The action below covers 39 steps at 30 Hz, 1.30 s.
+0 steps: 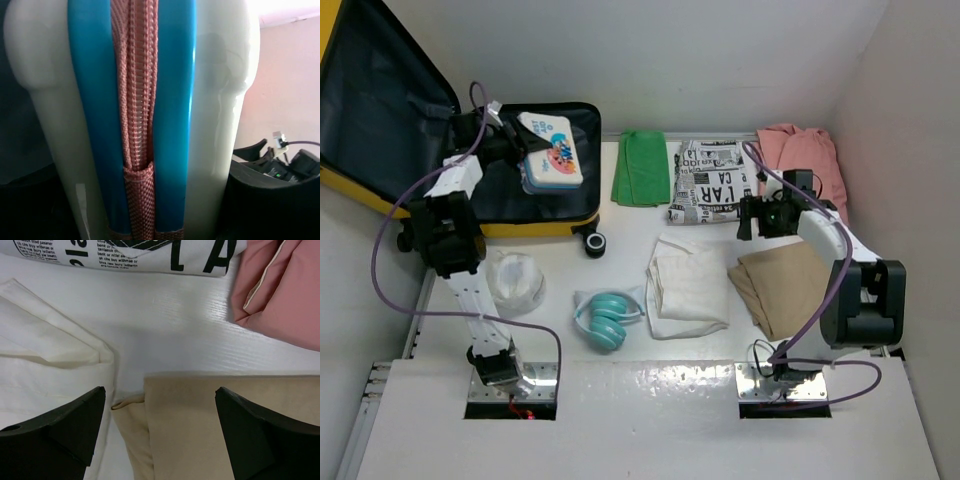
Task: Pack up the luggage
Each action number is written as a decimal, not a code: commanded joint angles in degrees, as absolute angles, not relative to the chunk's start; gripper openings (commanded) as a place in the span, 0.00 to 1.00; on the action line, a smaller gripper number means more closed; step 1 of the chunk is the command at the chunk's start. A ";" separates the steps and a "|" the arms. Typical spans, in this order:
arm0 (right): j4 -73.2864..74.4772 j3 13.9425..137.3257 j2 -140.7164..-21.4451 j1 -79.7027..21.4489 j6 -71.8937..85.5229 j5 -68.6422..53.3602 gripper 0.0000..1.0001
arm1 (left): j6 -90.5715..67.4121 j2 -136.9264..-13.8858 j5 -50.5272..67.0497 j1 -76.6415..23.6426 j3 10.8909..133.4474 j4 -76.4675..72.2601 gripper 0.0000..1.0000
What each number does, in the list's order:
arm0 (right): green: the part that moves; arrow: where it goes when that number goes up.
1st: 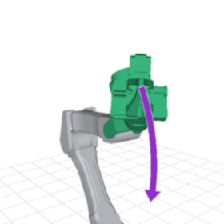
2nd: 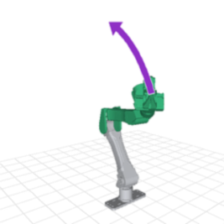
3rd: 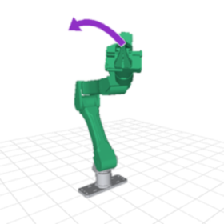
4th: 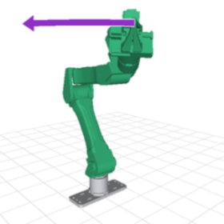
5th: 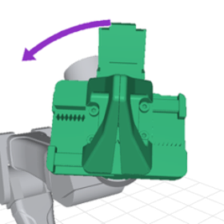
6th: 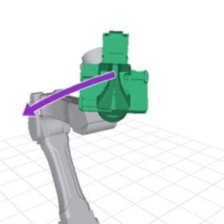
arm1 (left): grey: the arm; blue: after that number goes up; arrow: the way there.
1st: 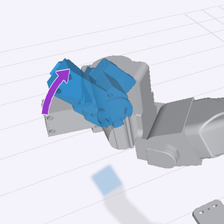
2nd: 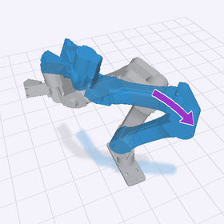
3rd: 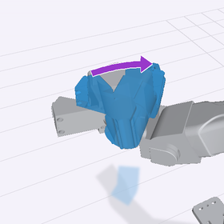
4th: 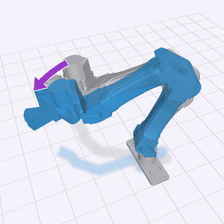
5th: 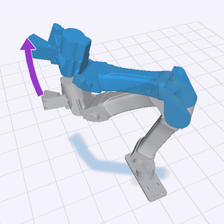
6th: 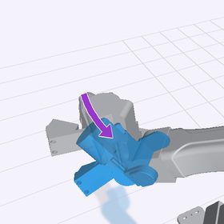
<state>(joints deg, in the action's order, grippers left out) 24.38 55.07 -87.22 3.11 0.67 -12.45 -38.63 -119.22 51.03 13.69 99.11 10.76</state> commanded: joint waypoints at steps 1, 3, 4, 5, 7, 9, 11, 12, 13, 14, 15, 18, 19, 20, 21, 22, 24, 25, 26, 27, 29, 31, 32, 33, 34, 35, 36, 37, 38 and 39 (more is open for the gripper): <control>23.64 57.92 -87.71 2.37 2.11 -12.83 0.90 | -47.72 -118.72 58.89 12.57 107.12 -3.08 0.00; 24.87 58.36 -88.33 1.67 1.93 -12.75 0.90 | -48.43 -123.47 59.41 12.57 111.07 -3.69 0.00; 25.48 58.79 -88.77 1.06 1.85 -12.31 0.90 | -48.43 -124.97 59.41 12.57 112.22 -3.69 0.00; 25.84 59.23 -88.86 0.88 1.67 -12.13 0.90 | -48.43 -126.46 59.41 12.57 113.28 -3.69 0.00; 26.80 60.03 -89.64 0.44 1.14 -11.52 0.90 | -48.43 -131.01 59.41 12.57 116.80 -3.69 0.00; 27.85 61.43 -90.35 0.44 0.88 -11.08 0.90 | -48.96 -133.49 58.80 12.57 119.16 -4.30 0.00; 28.39 61.96 -91.14 0.44 0.44 -10.73 0.90 | -48.96 -137.27 58.28 12.04 121.02 -4.31 0.01; 29.08 62.66 -91.32 0.53 0.44 -10.72 0.90 | -48.96 -138.50 58.27 12.04 123.11 -4.31 0.01; 29.18 62.84 -91.58 -1.30 0.53 -10.46 0.90 | -48.96 -139.47 57.66 11.52 123.92 -4.31 0.05; 29.35 63.36 -92.19 -1.23 -1.30 -9.76 0.90 | -48.96 -141.48 57.66 11.51 124.71 -4.31 0.05; 29.36 63.54 -92.37 -1.40 -1.58 -9.58 0.90 | -48.96 -142.46 57.66 11.51 125.41 -4.31 0.05; 30.06 64.77 -93.60 -1.84 -2.11 -8.62 0.90 | -50.52 -144.58 59.41 9.59 126.74 -5.79 0.06; 29.97 65.30 -93.78 -1.85 -2.28 -8.09 0.90 | -51.06 -145.36 60.11 9.58 126.74 -6.32 0.06; 30.14 65.39 -93.95 -1.93 -2.55 -8.00 0.90 | -51.06 -145.37 60.12 8.88 126.74 -6.85 0.06; 30.23 66.09 -94.56 -2.02 -2.64 -7.39 0.90 | -51.76 -146.07 60.64 8.88 126.74 -7.46 0.06; 30.50 66.09 -94.83 -2.11 -2.81 -7.38 0.90 | -51.77 -146.68 60.64 8.27 127.26 -8.17 0.06; 30.59 66.44 -95.18 -2.46 -3.43 -7.12 0.90 | -51.77 -147.30 60.64 7.74 127.79 -8.17 0.06; 31.02 66.88 -95.27 -2.46 -3.34 -6.86 0.90 | -51.77 -147.30 60.64 7.73 128.32 -8.17 0.06; 31.20 66.88 -95.45 -2.46 -3.43 -6.94 0.90 | -51.77 -147.30 60.64 7.73 128.32 -7.56 0.21; 31.11 66.88 -95.45 -2.63 -3.43 -6.94 0.90 | -51.07 -147.30 59.69 7.73 128.32 -6.43 0.38; 31.29 66.88 -95.45 -2.81 -3.25 -7.12 0.90 | -48.26 -145.99 57.23 7.73 128.32 -4.75 0.99; 31.38 66.71 -95.45 -3.07 -2.99 -7.56 0.90 | -44.68 -145.12 53.20 8.26 128.32 -0.98 1.00; 31.12 66.62 -95.54 -2.99 -2.90 -7.56 0.90 | -43.08 -144.59 51.69 8.78 129.63 0.69 1.00; 31.11 66.71 -95.54 -3.34 -2.73 -7.82 0.90 | -41.24 -144.58 49.77 8.79 130.77 2.62 1.00; 31.29 66.71 -95.54 -3.08 -2.72 -8.34 0.90 | -37.31 -143.88 45.83 8.79 132.00 8.03 1.00; 31.20 66.71 -95.54 -3.51 -2.81 -8.44 0.90 | -35.61 -143.35 44.14 9.40 132.62 9.48 1.00; 31.20 66.71 -95.45 -3.69 -2.64 -8.52 0.90 | -34.03 -142.83 42.29 9.40 133.41 12.45 1.00; 31.11 66.71 -95.45 -3.69 -2.64 -8.70 0.90 | -30.45 -141.26 37.32 9.40 133.42 14.05 1.00; 31.03 66.71 -95.36 -3.69 -2.55 -8.79 0.91 | -28.24 -140.37 35.09 9.40 133.42 15.28 1.00; 31.03 66.71 -95.27 -3.78 -2.55 -9.14 0.91 | -25.86 -139.49 32.46 9.40 133.42 18.25 1.00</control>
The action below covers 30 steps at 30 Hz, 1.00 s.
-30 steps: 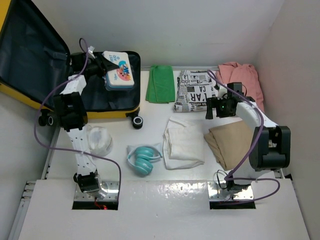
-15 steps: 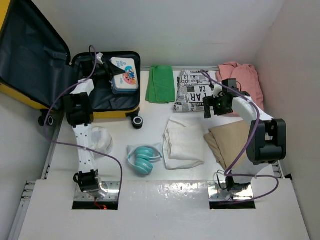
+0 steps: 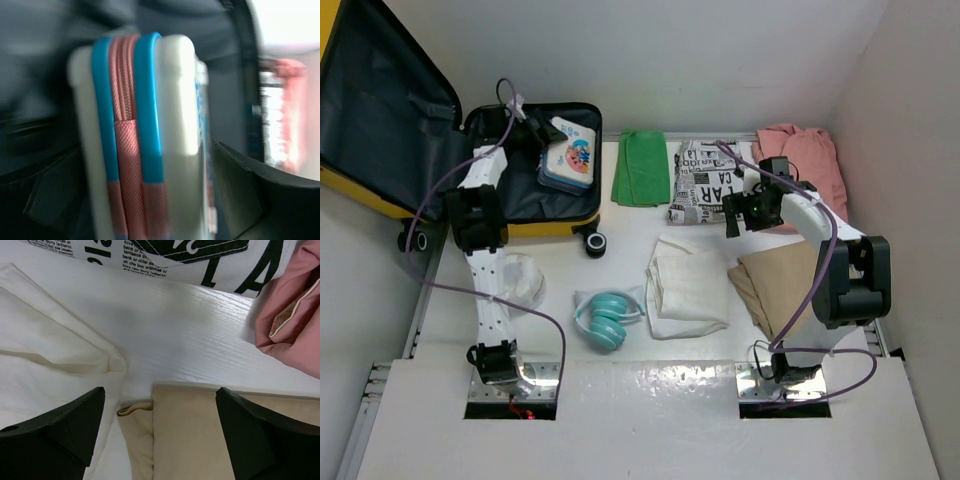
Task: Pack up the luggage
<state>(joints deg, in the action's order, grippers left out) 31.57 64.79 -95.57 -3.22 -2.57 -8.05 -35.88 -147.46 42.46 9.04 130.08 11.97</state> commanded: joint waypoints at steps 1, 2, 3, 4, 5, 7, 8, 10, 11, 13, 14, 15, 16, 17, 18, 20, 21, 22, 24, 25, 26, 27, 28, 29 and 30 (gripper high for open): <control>31.03 66.71 -95.27 -3.69 -2.55 -9.05 0.91 | -20.62 -137.48 29.21 8.71 133.42 19.85 1.00; 31.03 66.71 -95.19 -3.95 -2.55 -9.05 0.91 | -17.96 -136.33 22.05 7.66 132.20 21.17 1.00; 30.94 66.71 -95.27 -3.87 -2.55 -9.23 0.91 | -15.15 -135.19 18.75 7.04 131.32 22.57 1.00; 30.94 66.71 -95.19 -3.87 -2.55 -9.40 0.91 | -10.24 -133.96 14.46 6.34 130.26 22.59 1.00; 31.02 66.71 -95.10 -3.95 -2.37 -9.49 0.91 | -8.11 -131.68 5.37 4.76 127.99 23.28 1.00; 30.85 66.45 -94.84 -3.96 -2.29 -9.58 0.91 | -3.37 -130.00 -1.20 3.61 126.31 23.29 1.00; 30.85 66.53 -94.83 -3.78 -2.20 -9.58 0.91 | -2.56 -129.38 -4.01 3.60 124.91 23.29 1.00; 30.85 66.36 -94.66 -4.13 -2.28 -9.84 0.91 | -2.55 -127.54 -1.86 4.21 124.11 23.29 1.00; 30.85 66.36 -94.66 -4.39 -2.29 -9.84 0.91 | -3.16 -126.75 -0.02 5.00 123.49 23.29 1.00; 31.11 66.36 -94.05 -4.31 -2.55 -9.93 0.91 | -3.16 -123.34 9.98 7.81 120.95 24.77 1.00; 31.20 66.36 -93.87 -4.39 -2.46 -9.84 0.91 | -0.81 -121.57 13.59 8.69 119.55 24.79 1.00; 31.38 66.27 -93.35 -4.48 -2.46 -10.02 0.91 | 0.69 -119.46 21.19 10.35 115.18 25.48 1.00; 31.46 66.18 -93.25 -4.66 -2.55 -10.02 0.91 | 2.18 -117.18 24.75 11.33 112.44 26.18 1.00; 31.55 65.75 -92.64 -4.66 -2.81 -10.19 0.91 | 6.29 -112.37 28.35 12.21 109.72 27.15 1.00; 31.73 65.13 -92.38 -4.48 -3.16 -10.37 0.91 | 9.46 -110.32 34.74 13.78 106.03 29.42 1.00; 31.82 64.52 -91.41 -4.31 -3.77 -10.46 0.91 | 17.27 -106.80 37.34 14.33 103.81 41.00 1.00; 31.73 63.47 -91.15 -3.96 -3.69 -10.46 0.91 | 28.19 -103.74 39.96 16.24 102.23 46.27 1.00; 31.73 63.11 -90.97 -3.78 -3.69 -10.72 0.91 | 33.78 -102.23 40.95 17.13 101.17 55.72 1.00; 31.82 61.62 -90.18 -3.43 -3.69 -11.34 0.91 | 48.03 -98.11 41.66 20.19 98.54 63.42 1.00; 31.73 61.18 -90.18 -2.99 -3.60 -11.51 0.91 | 51.99 -96.96 41.66 21.17 95.92 66.59 1.00; 31.90 60.74 -89.91 -2.81 -3.60 -11.69 0.91 | 55.69 -95.99 41.66 21.96 94.58 71.84 1.00; 31.99 60.21 -89.83 -2.81 -3.69 -11.95 0.90 | 61.38 -95.02 40.70 22.58 93.27 73.72 1.00; 31.91 59.77 -89.74 -2.64 -3.60 -11.95 0.90 | 62.65 -93.10 38.69 23.28 89.95 74.61 1.00; 31.73 59.50 -89.82 -2.55 -3.69 -12.30 0.90 | 63.88 -91.86 37.63 23.29 87.91 74.62 1.00; 31.82 59.41 -89.82 -2.55 -3.60 -12.48 0.90 | 65.38 -90.71 36.92 23.29 85.72 74.62 1.00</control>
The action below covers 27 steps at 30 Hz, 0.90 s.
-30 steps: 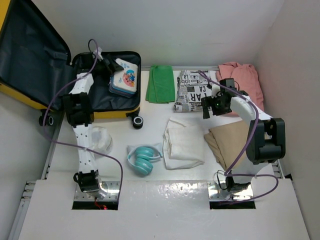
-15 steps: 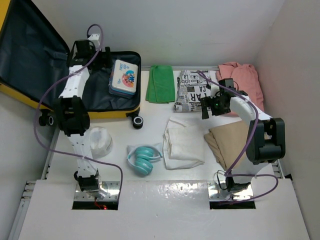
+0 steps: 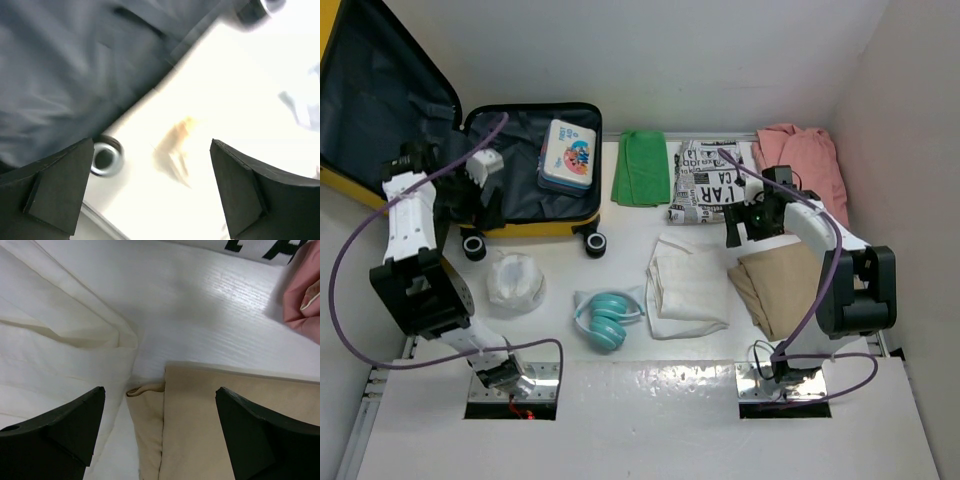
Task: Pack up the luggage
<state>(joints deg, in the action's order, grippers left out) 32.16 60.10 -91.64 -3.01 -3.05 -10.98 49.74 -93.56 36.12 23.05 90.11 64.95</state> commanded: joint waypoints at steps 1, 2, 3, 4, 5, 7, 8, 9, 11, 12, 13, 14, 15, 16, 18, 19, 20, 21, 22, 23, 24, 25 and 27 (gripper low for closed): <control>31.82 59.33 -89.91 -2.55 -3.69 -12.92 0.90 | 68.87 -89.57 35.35 23.29 83.61 74.62 1.00; 31.99 59.33 -90.00 -2.46 -3.69 -13.01 0.90 | 70.04 -88.43 34.38 23.29 79.41 74.62 1.00; 31.99 59.33 -90.09 -2.55 -3.69 -13.09 0.90 | 70.05 -86.33 33.41 22.77 77.19 72.18 1.00; 31.91 59.59 -90.09 -2.64 -3.60 -13.44 0.90 | 70.05 -85.53 32.62 22.76 75.25 71.03 1.00; 31.99 59.76 -90.26 -2.72 -3.43 -13.53 0.89 | 70.05 -85.00 31.91 22.24 72.10 70.32 1.00; 32.25 60.47 -90.44 -2.72 -3.25 -13.80 0.89 | 68.74 -84.46 31.03 21.54 69.27 66.37 1.00; 32.26 60.56 -90.35 -2.90 -3.16 -13.80 0.89 | 68.12 -84.46 29.81 20.92 68.13 65.40 1.00; 32.17 60.64 -90.44 -3.25 -3.25 -13.71 0.89 | 67.51 -84.98 29.80 20.92 65.85 63.91 1.00; 32.26 60.73 -90.00 -3.25 -3.16 -13.62 0.89 | 65.40 -86.30 27.35 20.31 63.73 58.20 1.00; 32.17 60.73 -90.00 -3.43 -3.25 -13.62 0.89 | 64.69 -86.92 26.55 20.30 62.33 56.36 0.98; 32.25 60.65 -89.74 -3.60 -3.25 -13.54 0.89 | 64.08 -87.62 26.02 20.30 62.31 53.73 0.96; 32.34 60.30 -89.30 -3.52 -3.25 -13.27 0.89 | 64.07 -89.11 26.02 19.78 62.31 53.09 0.94; 32.26 60.29 -89.12 -3.78 -3.34 -13.18 0.89 | 63.46 -89.73 25.41 19.78 62.31 52.30 0.90; 32.43 60.03 -88.86 -3.78 -3.43 -13.18 0.89 | 63.46 -90.26 25.40 19.78 62.31 51.60 0.86; 31.82 59.33 -88.42 -3.69 -3.51 -12.83 0.89 | 63.46 -90.87 25.40 19.78 62.84 51.06 0.79; 31.56 59.07 -88.16 -4.13 -3.43 -12.83 0.88 | 63.46 -90.88 25.40 19.78 62.84 51.06 0.69; 31.38 58.80 -87.81 -4.30 -3.25 -12.66 0.88 | 64.07 -90.88 25.40 19.78 62.84 51.06 0.63; 31.38 58.45 -87.63 -4.22 -3.34 -12.66 0.88 | 65.20 -90.36 25.40 19.25 62.84 51.06 0.57; 30.85 58.36 -87.71 -4.39 -3.43 -12.57 0.88 | 65.91 -89.48 26.01 19.25 62.06 51.06 0.39; 31.02 58.36 -87.80 -4.39 -3.51 -12.57 0.86 | 67.14 -88.95 26.62 19.25 61.53 52.11 0.25; 30.94 58.36 -87.63 -4.48 -3.69 -12.48 0.86 | 69.67 -88.34 27.15 19.25 61.52 52.99 0.15; 30.85 58.36 -87.71 -4.40 -3.95 -12.31 0.86 | 70.57 -87.63 28.46 19.25 61.52 53.78 0.08; 31.02 58.62 -87.63 -4.40 -4.13 -12.39 0.85 | 74.07 -85.18 30.49 19.25 62.75 57.45 0.00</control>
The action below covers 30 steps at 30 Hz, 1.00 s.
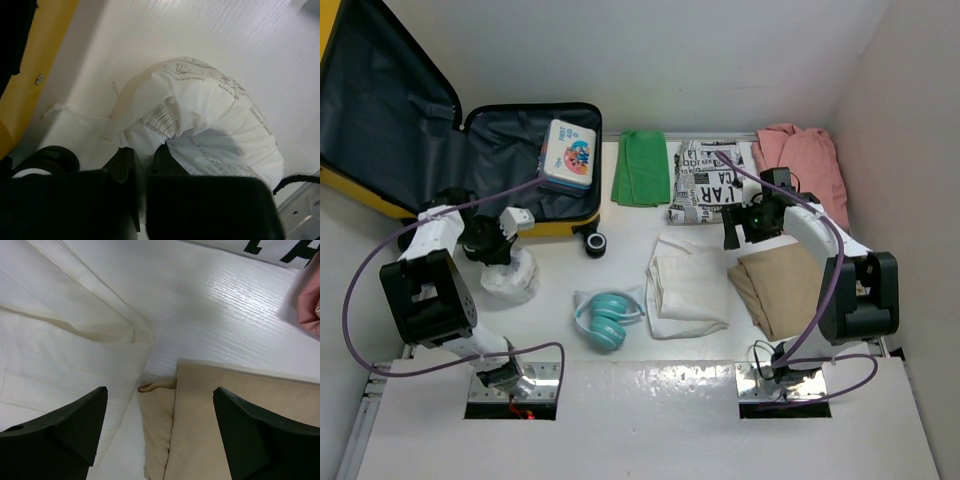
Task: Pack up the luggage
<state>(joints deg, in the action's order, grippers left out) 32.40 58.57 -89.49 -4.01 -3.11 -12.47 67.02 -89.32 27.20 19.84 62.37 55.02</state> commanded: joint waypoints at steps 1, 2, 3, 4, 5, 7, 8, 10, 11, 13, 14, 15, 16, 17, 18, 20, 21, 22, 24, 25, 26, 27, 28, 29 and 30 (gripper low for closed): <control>31.29 58.54 -87.71 -4.48 -4.57 -12.39 0.85 | 75.48 -84.38 33.28 19.25 63.62 59.31 0.00; 31.38 58.62 -87.71 -4.48 -4.66 -12.31 0.85 | 76.80 -83.50 34.79 19.77 66.42 63.24 0.00; 31.64 58.71 -87.89 -4.48 -4.83 -12.48 0.85 | 78.12 -82.19 36.28 19.78 68.19 65.46 0.00; 31.81 58.80 -88.06 -4.40 -5.01 -12.39 0.85 | 80.83 -81.66 39.43 20.38 70.20 67.74 0.00; 31.99 58.89 -88.15 -4.39 -4.92 -12.39 0.85 | 82.34 -81.65 40.85 20.39 74.75 70.29 0.00; 32.52 59.50 -88.68 -4.66 -5.10 -12.65 0.84 | 81.85 -80.52 44.36 20.39 79.43 74.71 0.00; 32.69 59.50 -88.86 -4.48 -5.10 -12.66 0.84 | 81.13 -79.90 45.78 20.39 83.46 74.71 0.00; 32.87 59.76 -89.38 -4.48 -5.36 -12.83 0.84 | 78.95 -79.89 48.41 20.39 87.43 74.18 0.00; 32.70 59.94 -89.47 -4.74 -5.45 -12.92 0.84 | 73.88 -80.85 50.78 18.91 91.19 72.27 0.00; 32.08 60.20 -90.35 -4.66 -5.27 -13.01 0.84 | 46.34 -83.04 51.42 18.19 94.12 55.76 0.00; 32.17 60.73 -90.79 -4.66 -4.93 -13.09 0.84 | 37.18 -84.54 47.50 16.80 95.00 49.37 0.00; 31.91 61.43 -91.31 -4.66 -4.66 -13.18 0.84 | 29.52 -89.08 43.28 16.09 98.23 44.26 0.00; 31.73 61.78 -91.75 -4.75 -4.57 -13.36 0.84 | 23.88 -92.25 38.98 16.08 100.87 39.42 0.00; 31.64 62.92 -92.11 -4.92 -4.05 -13.36 0.84 | 16.16 -95.94 30.15 15.21 108.29 39.38 0.00; 31.55 63.36 -92.54 -4.83 -4.04 -13.45 0.84 | 12.60 -99.98 26.58 15.21 112.72 39.38 0.00; 30.86 64.76 -93.77 -5.01 -3.43 -13.27 0.84 | 2.88 -111.37 23.21 16.42 121.16 40.95 0.00; 30.85 65.30 -94.04 -5.01 -3.08 -13.18 0.84 | -0.32 -114.66 21.72 16.44 124.86 41.83 0.00; 30.68 65.65 -94.30 -4.92 -2.55 -13.18 0.84 | -3.31 -117.57 20.49 16.44 130.98 41.84 0.00; 30.15 67.05 -95.27 -5.01 -2.55 -12.92 0.84 | -6.93 -124.43 19.26 16.44 135.33 41.31 0.00; 30.15 67.41 -95.53 -5.36 -2.37 -12.66 0.84 | -6.94 -126.02 18.64 16.44 136.57 40.61 0.00; 29.89 67.85 -95.71 -5.36 -2.55 -12.57 0.84 | -6.94 -127.08 17.85 15.57 136.58 38.34 0.00; 29.97 68.29 -96.15 -5.19 -2.46 -12.05 0.84 | -7.64 -129.18 16.54 15.56 136.58 37.10 0.00; 30.14 68.64 -96.50 -5.53 -2.55 -11.78 0.84 | -7.65 -130.33 14.35 14.69 135.80 35.78 0.00; 30.23 68.82 -96.85 -5.45 -2.64 -11.78 0.84 | -7.65 -131.65 13.11 13.98 135.79 34.38 0.00; 30.41 69.25 -97.03 -5.54 -2.90 -11.43 0.84 | -8.17 -134.27 10.49 13.45 135.79 33.76 0.00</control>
<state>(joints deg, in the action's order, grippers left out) 31.53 66.57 -96.53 -4.99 -3.03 -12.16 -2.20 -133.62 17.08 15.55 133.34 39.70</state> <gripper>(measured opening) 0.842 0.124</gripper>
